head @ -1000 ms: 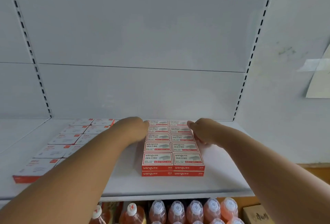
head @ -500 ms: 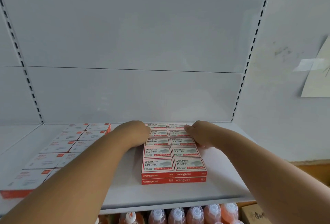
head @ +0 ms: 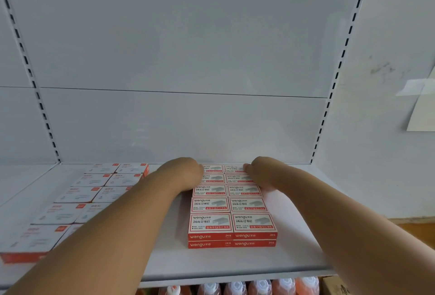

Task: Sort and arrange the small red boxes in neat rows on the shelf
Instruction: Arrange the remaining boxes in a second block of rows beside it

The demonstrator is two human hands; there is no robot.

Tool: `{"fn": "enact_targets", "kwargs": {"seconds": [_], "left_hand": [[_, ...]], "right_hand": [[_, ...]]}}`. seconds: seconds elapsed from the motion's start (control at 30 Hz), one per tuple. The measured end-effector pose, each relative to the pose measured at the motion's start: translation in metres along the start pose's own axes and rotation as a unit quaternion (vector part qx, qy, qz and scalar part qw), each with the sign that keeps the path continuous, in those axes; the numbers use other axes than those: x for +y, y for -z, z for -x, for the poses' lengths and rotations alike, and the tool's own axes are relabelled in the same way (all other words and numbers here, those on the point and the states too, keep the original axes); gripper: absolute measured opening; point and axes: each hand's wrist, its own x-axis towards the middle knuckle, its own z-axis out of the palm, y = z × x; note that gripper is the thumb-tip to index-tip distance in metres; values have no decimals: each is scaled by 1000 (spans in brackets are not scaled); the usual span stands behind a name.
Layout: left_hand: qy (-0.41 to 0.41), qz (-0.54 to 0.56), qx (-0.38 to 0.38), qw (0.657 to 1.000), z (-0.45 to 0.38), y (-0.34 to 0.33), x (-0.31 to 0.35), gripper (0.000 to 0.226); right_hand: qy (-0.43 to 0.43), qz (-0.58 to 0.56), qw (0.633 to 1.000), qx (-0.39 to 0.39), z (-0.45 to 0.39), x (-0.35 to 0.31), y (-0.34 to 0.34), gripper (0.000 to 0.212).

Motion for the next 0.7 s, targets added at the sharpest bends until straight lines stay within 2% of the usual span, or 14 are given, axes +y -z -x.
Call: {"fn": "enact_targets", "kwargs": {"seconds": [0.07,0.17,0.23,0.33,0.47,0.7], "left_hand": [[10,12,30,999,-4,-1,1,44],[14,53,133,990,-8,-2,5,33],[-45,49,162,985,-10,-3,12,32],[-110,96,129,981,-13,-11,17,39],[-109,184,63,975,-15,-23,14,32],[-111,178,75,975,-14,-22,15,30]], "right_hand": [[-9,44,999,2,0,-1,3,43],[2,65,991,116,-1,-3,4,46],[63,30,984,164,-2,-8,2,39],[130,-25,982,133,-5,-16,-6,31],[100,-102,986,83,-9,-16,-18,20],[94,-143,980,97,-8,-17,-21,19]]}}
